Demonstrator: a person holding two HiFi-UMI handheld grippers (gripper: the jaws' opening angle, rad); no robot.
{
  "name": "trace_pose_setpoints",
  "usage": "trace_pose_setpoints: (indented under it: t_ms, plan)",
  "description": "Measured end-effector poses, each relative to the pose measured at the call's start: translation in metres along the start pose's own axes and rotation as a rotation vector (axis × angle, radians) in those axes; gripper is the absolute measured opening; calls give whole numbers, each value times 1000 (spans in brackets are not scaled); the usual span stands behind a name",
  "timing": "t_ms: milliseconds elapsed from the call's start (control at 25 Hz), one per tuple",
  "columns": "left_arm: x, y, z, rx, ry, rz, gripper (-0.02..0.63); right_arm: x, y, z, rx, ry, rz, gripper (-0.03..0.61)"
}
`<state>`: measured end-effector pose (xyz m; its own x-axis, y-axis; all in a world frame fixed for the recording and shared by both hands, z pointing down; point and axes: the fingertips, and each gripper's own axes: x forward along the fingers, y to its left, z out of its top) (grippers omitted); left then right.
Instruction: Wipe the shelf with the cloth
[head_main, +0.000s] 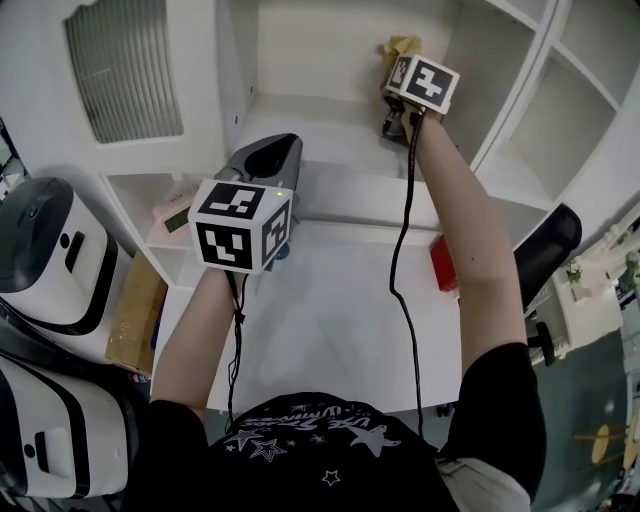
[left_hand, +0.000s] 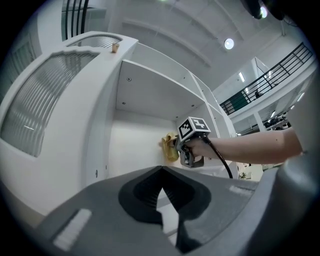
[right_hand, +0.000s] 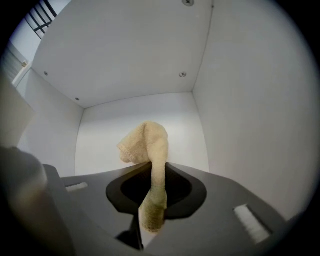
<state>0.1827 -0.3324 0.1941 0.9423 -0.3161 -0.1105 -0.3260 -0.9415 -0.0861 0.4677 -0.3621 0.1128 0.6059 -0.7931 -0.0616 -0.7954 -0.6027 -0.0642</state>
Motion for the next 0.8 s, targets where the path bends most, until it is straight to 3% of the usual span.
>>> trace_pose_setpoints:
  t_ms: [440, 800]
  plan:
    - [-30, 24, -4, 3, -7, 43, 2, -9, 116, -15, -121, 43, 218, 75]
    - [-44, 46, -10, 12, -9, 80, 2, -5, 213, -42, -268, 124, 499, 84]
